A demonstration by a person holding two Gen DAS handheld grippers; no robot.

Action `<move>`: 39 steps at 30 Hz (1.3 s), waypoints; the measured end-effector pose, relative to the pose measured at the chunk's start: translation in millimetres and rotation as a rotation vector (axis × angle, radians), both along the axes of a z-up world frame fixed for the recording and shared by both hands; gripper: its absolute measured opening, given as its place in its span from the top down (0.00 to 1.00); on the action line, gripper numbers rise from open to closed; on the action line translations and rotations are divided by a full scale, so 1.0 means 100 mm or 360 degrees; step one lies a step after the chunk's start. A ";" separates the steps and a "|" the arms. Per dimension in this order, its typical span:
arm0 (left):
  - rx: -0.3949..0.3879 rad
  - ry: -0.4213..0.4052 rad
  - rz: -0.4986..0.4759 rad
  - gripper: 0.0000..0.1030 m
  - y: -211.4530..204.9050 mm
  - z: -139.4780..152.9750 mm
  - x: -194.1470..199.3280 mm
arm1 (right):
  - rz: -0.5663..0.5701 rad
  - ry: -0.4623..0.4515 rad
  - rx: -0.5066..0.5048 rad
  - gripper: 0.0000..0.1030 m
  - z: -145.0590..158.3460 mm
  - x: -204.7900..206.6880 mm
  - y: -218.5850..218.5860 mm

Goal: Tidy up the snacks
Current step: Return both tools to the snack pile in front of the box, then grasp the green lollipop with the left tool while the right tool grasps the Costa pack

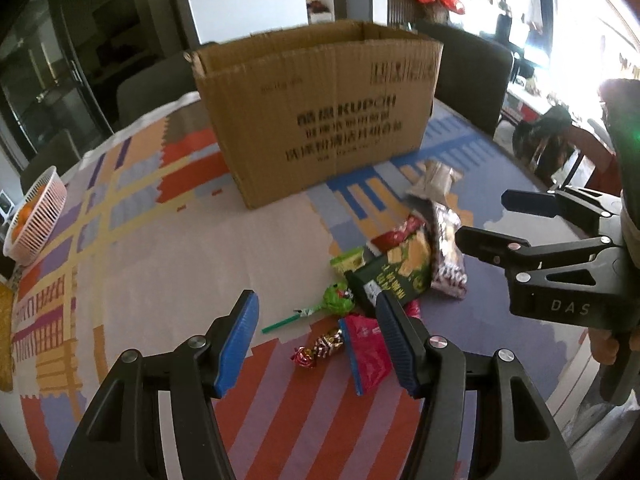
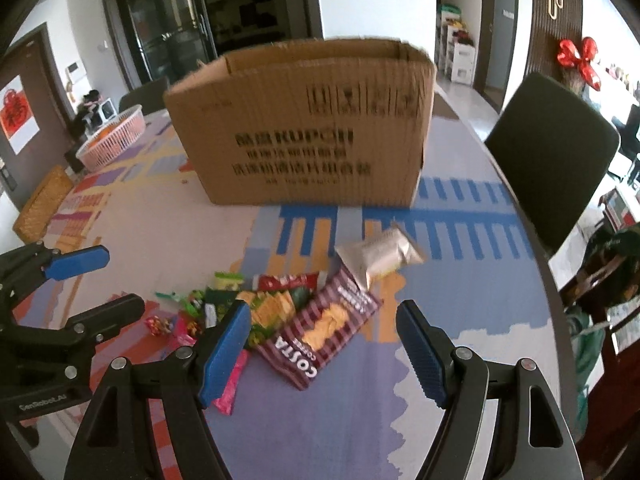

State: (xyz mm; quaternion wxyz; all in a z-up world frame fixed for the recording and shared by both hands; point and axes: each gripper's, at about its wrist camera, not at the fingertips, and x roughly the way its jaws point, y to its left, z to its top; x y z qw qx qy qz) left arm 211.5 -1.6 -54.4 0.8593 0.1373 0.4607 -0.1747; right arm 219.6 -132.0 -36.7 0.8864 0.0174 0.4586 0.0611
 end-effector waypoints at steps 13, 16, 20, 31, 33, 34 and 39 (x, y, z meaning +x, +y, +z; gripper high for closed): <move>0.0111 0.0120 -0.0077 0.42 -0.07 -0.36 0.22 | -0.0119 0.0138 0.0049 0.27 -0.35 0.15 -0.10; 0.0141 0.0140 -0.0104 0.42 -0.11 -0.42 0.26 | -0.0138 0.0161 0.0065 0.27 -0.40 0.18 -0.11; 0.0149 0.0161 -0.0107 0.42 -0.12 -0.48 0.32 | -0.0156 0.0177 0.0066 0.27 -0.45 0.21 -0.13; 0.0072 0.0248 -0.0058 0.58 -0.11 -0.62 0.44 | -0.0175 0.0217 0.0072 0.27 -0.55 0.32 -0.16; 0.0051 0.0262 -0.0054 0.62 -0.11 -0.64 0.44 | -0.0177 0.0217 0.0072 0.27 -0.56 0.32 -0.16; 0.0041 0.0264 -0.0053 0.65 -0.11 -0.65 0.44 | -0.0174 0.0214 0.0058 0.27 -0.56 0.31 -0.17; -0.0013 0.0270 -0.0038 0.74 -0.11 -0.65 0.45 | -0.0164 0.0230 0.0017 0.27 -0.59 0.25 -0.16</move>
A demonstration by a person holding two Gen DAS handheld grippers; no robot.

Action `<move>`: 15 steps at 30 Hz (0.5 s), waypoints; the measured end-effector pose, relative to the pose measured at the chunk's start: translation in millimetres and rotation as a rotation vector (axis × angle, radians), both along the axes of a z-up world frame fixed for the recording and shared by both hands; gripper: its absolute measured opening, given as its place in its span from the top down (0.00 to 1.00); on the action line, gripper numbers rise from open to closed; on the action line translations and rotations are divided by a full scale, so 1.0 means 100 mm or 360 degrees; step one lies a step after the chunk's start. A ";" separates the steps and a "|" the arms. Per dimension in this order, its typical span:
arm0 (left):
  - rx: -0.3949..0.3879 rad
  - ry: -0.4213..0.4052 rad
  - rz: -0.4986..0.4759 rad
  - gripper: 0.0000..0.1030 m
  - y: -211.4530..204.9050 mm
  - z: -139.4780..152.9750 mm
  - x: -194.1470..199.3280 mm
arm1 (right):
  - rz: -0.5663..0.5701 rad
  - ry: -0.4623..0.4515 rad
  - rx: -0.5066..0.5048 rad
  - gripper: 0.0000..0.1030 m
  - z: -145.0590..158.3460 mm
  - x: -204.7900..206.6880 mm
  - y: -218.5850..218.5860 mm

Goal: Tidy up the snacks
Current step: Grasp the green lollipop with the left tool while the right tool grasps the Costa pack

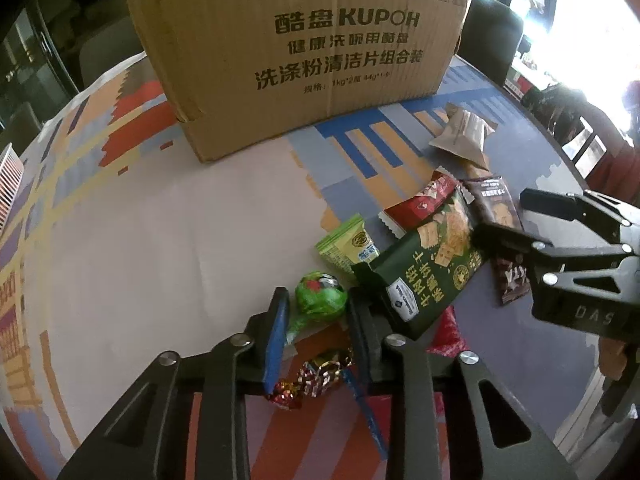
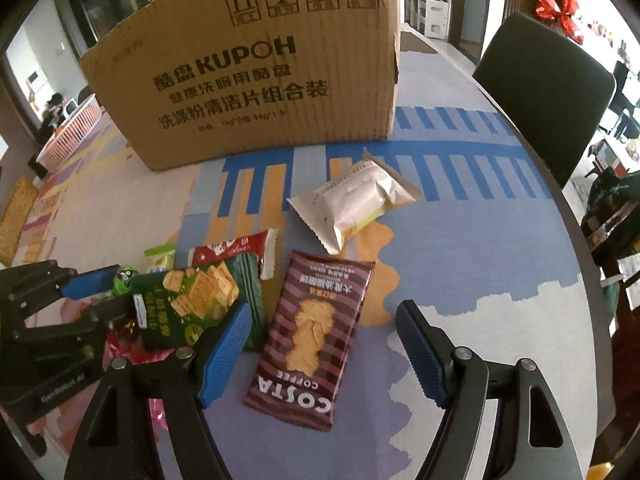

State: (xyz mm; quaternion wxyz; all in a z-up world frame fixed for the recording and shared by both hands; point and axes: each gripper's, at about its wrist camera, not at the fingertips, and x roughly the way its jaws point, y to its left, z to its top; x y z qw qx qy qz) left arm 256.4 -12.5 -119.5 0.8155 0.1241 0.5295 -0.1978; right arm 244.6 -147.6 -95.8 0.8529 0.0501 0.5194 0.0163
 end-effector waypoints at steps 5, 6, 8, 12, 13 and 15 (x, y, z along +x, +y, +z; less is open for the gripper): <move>-0.0031 0.0007 0.0031 0.75 0.01 0.00 0.02 | 0.0018 -0.0011 -0.0018 0.31 -0.02 -0.04 0.02; -0.0034 0.0006 0.0037 0.75 0.01 0.00 0.03 | 0.0022 -0.0011 -0.0015 0.32 -0.02 -0.05 0.02; -0.0037 0.0005 0.0045 0.75 0.00 0.00 0.03 | 0.0034 -0.0015 -0.0017 0.37 -0.02 -0.06 0.04; -0.0041 -0.0006 0.0072 0.75 0.02 0.03 0.01 | 0.0063 -0.0025 -0.0029 0.54 0.00 -0.05 0.06; -0.0044 -0.0014 0.0086 0.75 0.03 0.05 0.01 | 0.0070 -0.0026 -0.0048 0.55 0.00 -0.05 0.07; -0.0040 -0.0023 0.0110 0.75 0.05 0.08 0.00 | 0.0085 -0.0032 -0.0063 0.58 0.00 -0.06 0.09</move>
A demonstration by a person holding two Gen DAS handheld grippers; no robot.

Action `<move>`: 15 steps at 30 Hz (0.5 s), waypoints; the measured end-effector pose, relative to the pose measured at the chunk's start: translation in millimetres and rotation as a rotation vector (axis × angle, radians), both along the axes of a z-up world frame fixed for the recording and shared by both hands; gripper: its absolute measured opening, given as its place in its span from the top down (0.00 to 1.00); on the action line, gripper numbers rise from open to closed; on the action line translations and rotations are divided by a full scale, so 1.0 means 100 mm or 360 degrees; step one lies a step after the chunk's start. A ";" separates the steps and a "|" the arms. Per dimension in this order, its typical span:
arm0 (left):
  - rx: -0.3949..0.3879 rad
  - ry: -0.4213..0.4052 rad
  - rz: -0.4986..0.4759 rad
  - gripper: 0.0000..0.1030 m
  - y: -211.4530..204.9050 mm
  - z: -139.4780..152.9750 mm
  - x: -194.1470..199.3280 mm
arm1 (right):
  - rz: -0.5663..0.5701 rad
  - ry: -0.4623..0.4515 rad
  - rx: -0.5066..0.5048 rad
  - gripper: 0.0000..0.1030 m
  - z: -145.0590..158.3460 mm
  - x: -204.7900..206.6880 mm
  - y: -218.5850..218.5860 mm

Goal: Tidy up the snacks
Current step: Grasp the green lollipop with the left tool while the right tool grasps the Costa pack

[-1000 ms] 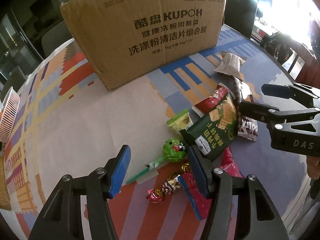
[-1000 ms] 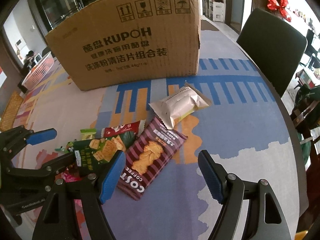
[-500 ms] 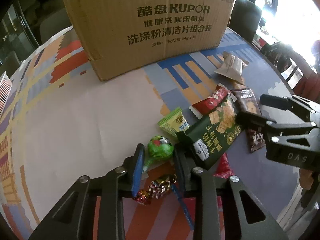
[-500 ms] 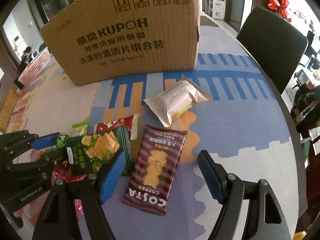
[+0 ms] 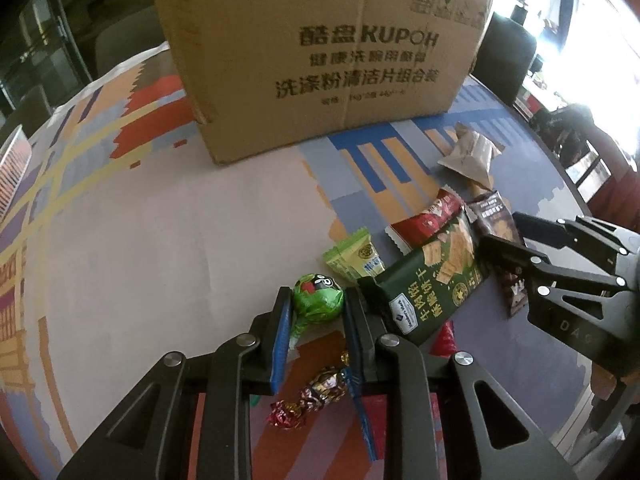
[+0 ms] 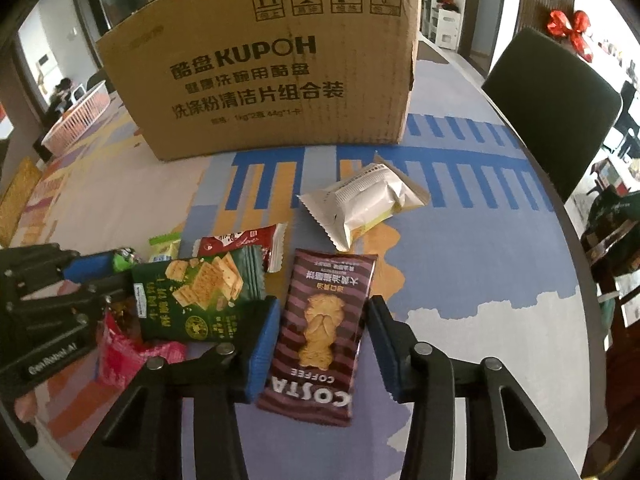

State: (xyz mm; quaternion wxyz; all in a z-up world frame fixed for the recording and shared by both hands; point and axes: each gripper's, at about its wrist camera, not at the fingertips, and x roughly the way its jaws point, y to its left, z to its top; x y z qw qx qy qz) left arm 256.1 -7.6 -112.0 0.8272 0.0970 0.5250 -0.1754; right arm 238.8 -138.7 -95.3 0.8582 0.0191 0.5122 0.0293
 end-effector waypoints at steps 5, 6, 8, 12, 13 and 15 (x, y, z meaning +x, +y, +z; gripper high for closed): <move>-0.0014 -0.0032 0.0052 0.75 0.02 0.11 -0.05 | 0.0024 -0.0011 -0.0003 0.64 0.02 -0.01 0.02; -0.0022 -0.0042 0.0059 0.75 0.02 0.14 -0.06 | 0.0028 -0.0013 -0.0004 0.64 0.02 -0.01 0.02; -0.0032 -0.0064 0.0071 0.75 0.03 0.20 -0.09 | 0.0030 -0.0016 -0.0002 0.64 0.03 -0.03 0.02; -0.0048 -0.0101 0.0085 0.75 0.04 0.30 -0.15 | 0.0030 -0.0031 0.0009 0.64 0.08 -0.05 -0.02; -0.0055 -0.0112 0.0086 0.75 0.04 0.33 -0.16 | 0.0029 -0.0043 0.0005 0.64 0.10 -0.07 -0.03; -0.0067 -0.0131 0.0088 0.75 0.03 0.39 -0.19 | 0.0035 -0.0068 -0.0004 0.64 0.16 -0.09 -0.04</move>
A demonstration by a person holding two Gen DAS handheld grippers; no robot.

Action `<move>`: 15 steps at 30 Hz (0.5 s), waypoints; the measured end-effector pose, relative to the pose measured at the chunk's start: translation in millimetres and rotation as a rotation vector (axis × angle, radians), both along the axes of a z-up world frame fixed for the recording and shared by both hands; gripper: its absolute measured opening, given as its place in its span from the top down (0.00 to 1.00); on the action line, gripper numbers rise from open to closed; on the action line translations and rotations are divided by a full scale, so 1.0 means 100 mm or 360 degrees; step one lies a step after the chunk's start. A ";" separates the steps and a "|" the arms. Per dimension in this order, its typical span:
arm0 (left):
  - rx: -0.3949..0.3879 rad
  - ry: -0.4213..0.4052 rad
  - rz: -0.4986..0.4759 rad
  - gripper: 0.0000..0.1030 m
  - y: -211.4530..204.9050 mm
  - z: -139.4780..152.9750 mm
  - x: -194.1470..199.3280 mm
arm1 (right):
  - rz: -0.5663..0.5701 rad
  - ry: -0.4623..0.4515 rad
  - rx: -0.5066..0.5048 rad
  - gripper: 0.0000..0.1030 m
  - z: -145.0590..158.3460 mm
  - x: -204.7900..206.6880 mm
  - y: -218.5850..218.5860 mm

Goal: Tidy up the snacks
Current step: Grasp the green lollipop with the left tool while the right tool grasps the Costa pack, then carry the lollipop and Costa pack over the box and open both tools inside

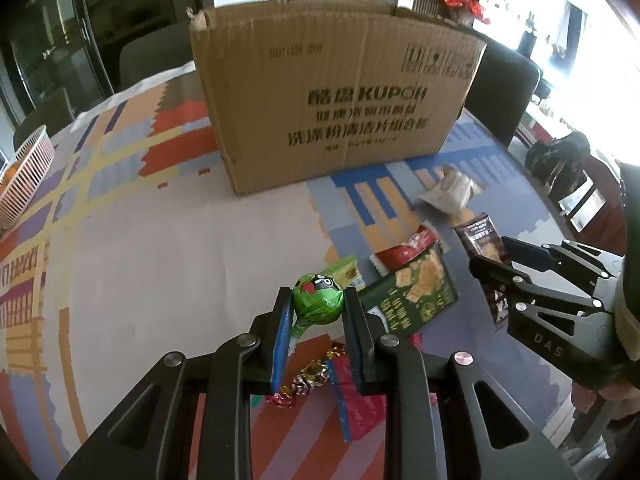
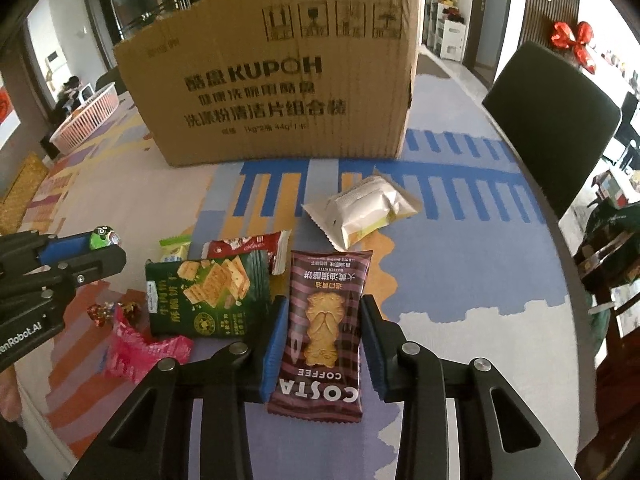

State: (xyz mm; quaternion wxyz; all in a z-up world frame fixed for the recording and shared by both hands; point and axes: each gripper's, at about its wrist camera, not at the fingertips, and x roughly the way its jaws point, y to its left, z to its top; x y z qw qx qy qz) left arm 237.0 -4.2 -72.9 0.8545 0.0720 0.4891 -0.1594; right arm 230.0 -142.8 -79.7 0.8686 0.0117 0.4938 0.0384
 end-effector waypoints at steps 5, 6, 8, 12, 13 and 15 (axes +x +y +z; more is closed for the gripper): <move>-0.0037 -0.0043 0.0001 0.75 -0.02 0.17 -0.03 | 0.0018 -0.0093 -0.0001 0.64 0.21 -0.05 0.00; -0.0044 -0.0052 0.0002 0.75 -0.03 0.20 -0.03 | 0.0025 -0.0119 0.0005 0.64 0.27 -0.06 0.00; -0.0066 -0.0072 0.0003 0.75 -0.04 0.27 -0.02 | 0.0035 -0.0153 0.0012 0.64 0.36 -0.06 0.01; -0.0116 -0.0131 0.0007 0.75 -0.06 0.47 0.00 | 0.0068 -0.0248 0.0031 0.64 0.59 -0.05 0.02; -0.0124 -0.0144 0.0008 0.75 -0.06 0.52 0.01 | 0.0073 -0.0267 0.0037 0.64 0.65 -0.04 0.02; -0.0146 -0.0174 0.0010 0.75 -0.07 0.62 0.03 | 0.0081 -0.0300 0.0049 0.64 0.73 -0.02 0.02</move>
